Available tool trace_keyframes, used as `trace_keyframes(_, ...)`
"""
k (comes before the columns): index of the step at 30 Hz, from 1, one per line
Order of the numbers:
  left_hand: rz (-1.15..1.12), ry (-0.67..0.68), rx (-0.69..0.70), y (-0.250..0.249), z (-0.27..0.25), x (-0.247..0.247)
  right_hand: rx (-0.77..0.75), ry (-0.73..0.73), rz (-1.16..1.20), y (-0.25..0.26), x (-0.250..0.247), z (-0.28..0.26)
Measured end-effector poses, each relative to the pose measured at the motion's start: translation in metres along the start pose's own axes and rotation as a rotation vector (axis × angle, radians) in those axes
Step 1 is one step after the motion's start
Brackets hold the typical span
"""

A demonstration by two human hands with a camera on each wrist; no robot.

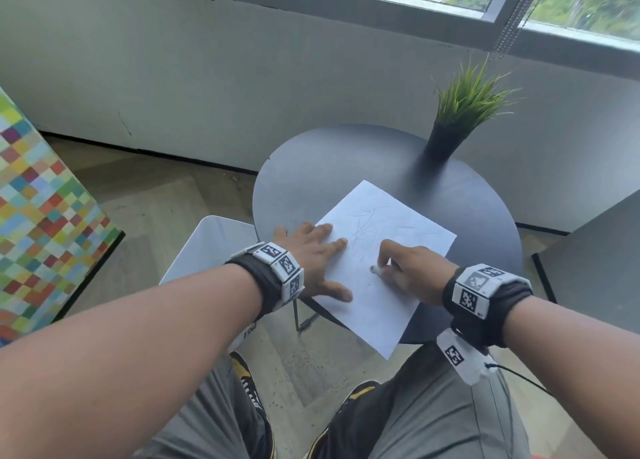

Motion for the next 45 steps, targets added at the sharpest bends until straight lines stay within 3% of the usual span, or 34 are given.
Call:
trace_keyframes(5,0.020,0.016,0.017,0.004,0.005,0.006,0.024,0.036,-0.042,0.007,-0.002,0.004)
trace_keyframes(8,-0.002,0.023,0.059,-0.002,0.008,0.007,-0.033,0.022,-0.014,0.031,0.005,0.013)
trace_keyframes(11,0.001,0.027,0.075,-0.002,0.009,0.008,-0.105,0.103,-0.085,0.047,0.022,0.018)
trace_keyframes(16,0.028,0.048,0.072,0.000,0.011,0.006,0.019,-0.071,-0.085,0.030,-0.011,0.032)
trace_keyframes(21,0.060,0.029,0.077,0.000,0.011,0.001,-0.195,0.240,-0.172,0.067,0.036,0.002)
trace_keyframes(26,0.054,0.035,0.081,0.001,0.013,0.004,0.046,-0.109,-0.110,0.039,-0.005,0.033)
trace_keyframes(30,0.026,0.037,0.080,0.002,0.013,0.005,-0.146,0.079,-0.151,0.068,0.037,0.017)
trace_keyframes(35,0.048,0.041,0.087,0.000,0.011,0.003,0.067,-0.164,-0.120,0.032,-0.010,0.039)
trace_keyframes(38,0.050,0.033,0.085,0.001,0.012,0.003,-0.146,0.011,-0.133,0.063,0.027,0.020)
trace_keyframes(40,0.051,0.034,0.086,0.001,0.012,0.003,-0.180,0.086,-0.138,0.067,0.030,0.018)
trace_keyframes(43,0.063,0.036,0.084,0.001,0.013,0.003,-0.001,-0.123,-0.129,0.038,-0.008,0.040)
trace_keyframes(45,0.063,0.045,0.090,-0.001,0.013,0.003,-0.061,-0.100,-0.176,0.044,-0.002,0.033)
Point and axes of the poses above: each hand's wrist, its own z-axis towards the middle knuckle, its own x-axis out of the palm, y = z × x, the point moved 7 cm from there along z, towards the middle knuckle, and after that the axes turned 15 degrees about z, right-handed, at the moved point
